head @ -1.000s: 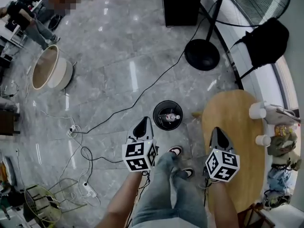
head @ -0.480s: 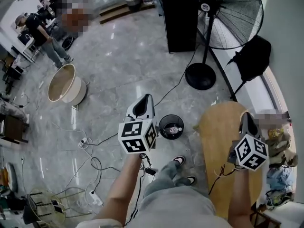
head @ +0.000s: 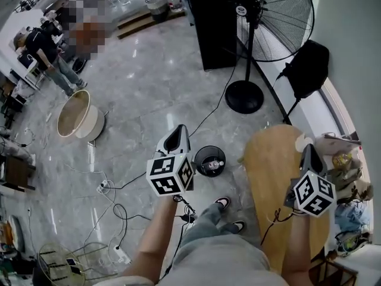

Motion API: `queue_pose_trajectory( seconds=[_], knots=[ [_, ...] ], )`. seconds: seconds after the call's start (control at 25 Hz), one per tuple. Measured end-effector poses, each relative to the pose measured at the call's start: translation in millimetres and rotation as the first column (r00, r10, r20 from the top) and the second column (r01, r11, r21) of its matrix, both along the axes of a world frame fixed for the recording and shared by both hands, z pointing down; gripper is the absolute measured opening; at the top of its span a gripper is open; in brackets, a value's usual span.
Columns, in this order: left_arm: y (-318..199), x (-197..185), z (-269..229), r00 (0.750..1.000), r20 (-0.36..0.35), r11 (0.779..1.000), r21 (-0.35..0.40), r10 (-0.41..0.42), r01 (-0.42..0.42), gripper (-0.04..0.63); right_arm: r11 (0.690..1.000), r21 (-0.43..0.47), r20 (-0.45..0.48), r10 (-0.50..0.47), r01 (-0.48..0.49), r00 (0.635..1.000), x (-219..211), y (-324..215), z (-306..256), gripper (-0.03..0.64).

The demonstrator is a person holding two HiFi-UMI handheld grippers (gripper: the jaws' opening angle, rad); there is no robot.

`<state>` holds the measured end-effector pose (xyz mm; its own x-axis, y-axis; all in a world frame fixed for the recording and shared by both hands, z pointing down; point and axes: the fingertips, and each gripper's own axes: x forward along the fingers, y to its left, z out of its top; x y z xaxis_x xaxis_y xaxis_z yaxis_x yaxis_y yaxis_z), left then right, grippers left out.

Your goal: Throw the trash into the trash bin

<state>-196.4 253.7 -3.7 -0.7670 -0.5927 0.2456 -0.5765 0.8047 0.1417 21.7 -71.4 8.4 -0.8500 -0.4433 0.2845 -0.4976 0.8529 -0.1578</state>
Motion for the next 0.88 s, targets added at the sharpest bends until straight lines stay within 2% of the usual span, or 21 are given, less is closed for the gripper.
queue_pose_trajectory(
  seconds=[0.44, 0.88],
  knots=[
    [-9, 6, 14, 1.000, -0.023, 1.000, -0.019, 0.010, -0.011, 0.015, 1.000, -0.028, -0.029, -0.006, 0.005, 1.000, 9, -1, 16, 0.003],
    [-19, -4, 16, 0.999, -0.026, 1.000, -0.013, 0.019, -0.020, 0.015, 0.999, -0.034, -0.023, -0.006, 0.005, 1.000, 2, -7, 14, 0.003]
  ],
)
